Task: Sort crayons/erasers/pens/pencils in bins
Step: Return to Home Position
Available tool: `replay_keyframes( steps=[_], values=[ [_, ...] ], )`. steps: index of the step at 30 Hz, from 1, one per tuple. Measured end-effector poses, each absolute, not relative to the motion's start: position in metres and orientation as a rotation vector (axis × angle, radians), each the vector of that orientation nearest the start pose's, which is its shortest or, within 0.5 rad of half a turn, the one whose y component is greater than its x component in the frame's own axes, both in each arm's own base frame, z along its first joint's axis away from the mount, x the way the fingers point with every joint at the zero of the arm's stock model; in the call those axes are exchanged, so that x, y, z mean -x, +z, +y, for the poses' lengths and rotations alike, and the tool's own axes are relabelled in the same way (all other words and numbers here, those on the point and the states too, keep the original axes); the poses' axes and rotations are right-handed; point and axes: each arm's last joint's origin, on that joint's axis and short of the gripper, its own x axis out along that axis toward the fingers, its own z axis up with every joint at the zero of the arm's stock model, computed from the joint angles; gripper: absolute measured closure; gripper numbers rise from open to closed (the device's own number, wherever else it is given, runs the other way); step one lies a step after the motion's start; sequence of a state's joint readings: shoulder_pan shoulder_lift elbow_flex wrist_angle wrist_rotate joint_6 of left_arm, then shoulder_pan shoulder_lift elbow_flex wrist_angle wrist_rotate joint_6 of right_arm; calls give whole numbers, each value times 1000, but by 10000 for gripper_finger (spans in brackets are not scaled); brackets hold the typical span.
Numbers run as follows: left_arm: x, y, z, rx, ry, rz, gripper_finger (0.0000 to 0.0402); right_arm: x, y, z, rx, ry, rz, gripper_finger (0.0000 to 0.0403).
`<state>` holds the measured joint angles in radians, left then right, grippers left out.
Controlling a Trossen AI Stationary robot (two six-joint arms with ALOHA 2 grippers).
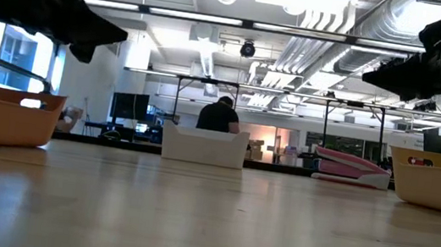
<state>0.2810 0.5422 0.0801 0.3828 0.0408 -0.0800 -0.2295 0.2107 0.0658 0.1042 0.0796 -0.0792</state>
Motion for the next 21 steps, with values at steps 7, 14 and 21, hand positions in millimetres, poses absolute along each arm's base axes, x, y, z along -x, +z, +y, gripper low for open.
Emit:
replay_keyframes(
  steps=[7,14,21],
  values=[
    [-116,165,34,105,293,24,401,-92,180,-25,86,-352,15,403],
    [-105,169,32,94,321,-8,402,-91,173,-25,64,-358,43,403],
    [-93,169,28,100,317,-38,401,-90,173,-26,64,-396,42,403]
  ],
)
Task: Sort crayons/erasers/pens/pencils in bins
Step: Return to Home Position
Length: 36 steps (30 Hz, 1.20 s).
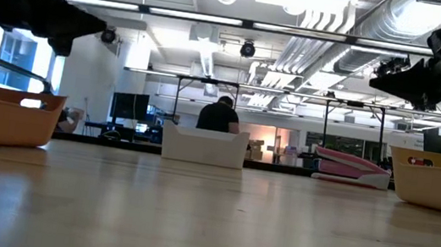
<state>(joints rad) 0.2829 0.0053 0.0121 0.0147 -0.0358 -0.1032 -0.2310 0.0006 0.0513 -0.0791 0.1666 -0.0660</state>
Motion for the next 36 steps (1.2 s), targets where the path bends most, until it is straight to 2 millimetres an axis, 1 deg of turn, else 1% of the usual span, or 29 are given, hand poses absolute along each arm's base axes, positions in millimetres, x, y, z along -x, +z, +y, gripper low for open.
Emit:
replay_keyframes(
  steps=[4,8,16,29,36],
  values=[
    [-93,168,28,57,320,-25,402,-90,173,-27,42,-413,36,403],
    [-93,168,28,54,316,-27,401,-90,173,-27,29,-420,35,403],
    [-93,169,28,75,330,-33,401,-91,173,-28,159,-445,71,403],
    [-93,168,28,109,327,-33,400,-91,173,-28,40,-448,44,403],
    [-93,168,28,107,327,-32,398,-91,173,-28,23,-448,40,403]
  ],
)
